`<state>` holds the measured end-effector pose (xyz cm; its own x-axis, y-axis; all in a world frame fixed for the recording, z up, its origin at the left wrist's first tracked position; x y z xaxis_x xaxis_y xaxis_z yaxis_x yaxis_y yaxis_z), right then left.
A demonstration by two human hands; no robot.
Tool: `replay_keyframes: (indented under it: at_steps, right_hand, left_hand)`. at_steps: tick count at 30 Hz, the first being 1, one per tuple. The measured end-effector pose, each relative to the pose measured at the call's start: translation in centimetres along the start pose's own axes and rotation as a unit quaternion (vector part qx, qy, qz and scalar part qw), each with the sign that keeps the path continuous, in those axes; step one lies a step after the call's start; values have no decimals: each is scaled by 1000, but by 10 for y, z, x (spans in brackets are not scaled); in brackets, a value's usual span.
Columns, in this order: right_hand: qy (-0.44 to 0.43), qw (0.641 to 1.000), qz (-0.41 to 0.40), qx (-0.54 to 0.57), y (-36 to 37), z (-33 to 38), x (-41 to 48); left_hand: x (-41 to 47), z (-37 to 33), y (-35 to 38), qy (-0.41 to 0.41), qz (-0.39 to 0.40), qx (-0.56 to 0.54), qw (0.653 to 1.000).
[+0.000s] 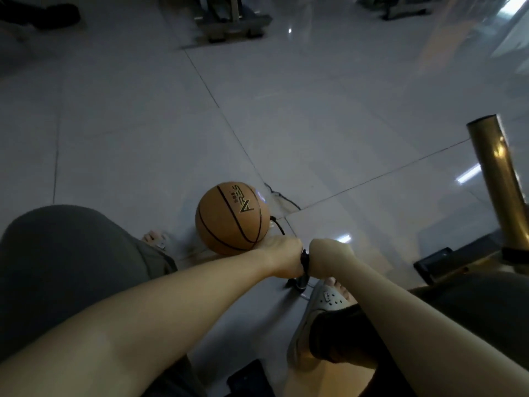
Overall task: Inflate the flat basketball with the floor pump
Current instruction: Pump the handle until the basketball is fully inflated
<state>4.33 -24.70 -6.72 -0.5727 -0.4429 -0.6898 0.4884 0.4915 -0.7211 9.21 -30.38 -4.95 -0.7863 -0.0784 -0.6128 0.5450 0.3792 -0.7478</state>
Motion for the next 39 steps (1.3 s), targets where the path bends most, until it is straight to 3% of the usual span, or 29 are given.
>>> replay_keyframes:
  at_steps: [3, 8, 11, 18, 24, 31, 36, 39]
  right_hand:
    - [-27, 997, -17, 64, -18, -1, -16]
    - [-46, 990, -76, 106, -128, -18, -70]
    - [-64, 989, -59, 124, -158, -16, -93]
    - [-11, 997, 29, 72, -44, -11, -11]
    - [27, 999, 13, 34, 2, -13, 14]
    - [-20, 999, 33, 33, -18, -9, -13]
    - [-54, 992, 9, 115, -111, -21, -66]
    - [-48, 992, 23, 116, -121, -20, -75]
  left_hand:
    - [-10, -3, -19, 7, 4, 17, 1000]
    - [-44, -18, -126, 50, -41, 18, 998]
    - [-58, -26, -160, 75, -40, 1, 996]
    - [2, -3, -50, 34, -42, 11, 998]
    - [31, 6, 6, 21, -2, 55, 998]
    - [11, -10, -17, 37, 30, 53, 997]
    - [-31, -23, -114, 58, -32, 17, 998]
    - [-39, -29, -128, 64, -35, 12, 997]
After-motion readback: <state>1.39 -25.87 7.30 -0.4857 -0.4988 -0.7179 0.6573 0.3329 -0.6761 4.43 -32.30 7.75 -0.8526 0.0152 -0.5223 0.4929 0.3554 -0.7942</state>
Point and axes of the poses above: each hand's wrist, its own x-axis towards the middle knuckle, its own y-axis out of the palm, z = x × y, the point moved 10 cm from there along x, towards the middle knuckle, and after that the axes turned 8 degrees about z, right-handed, at the moved point
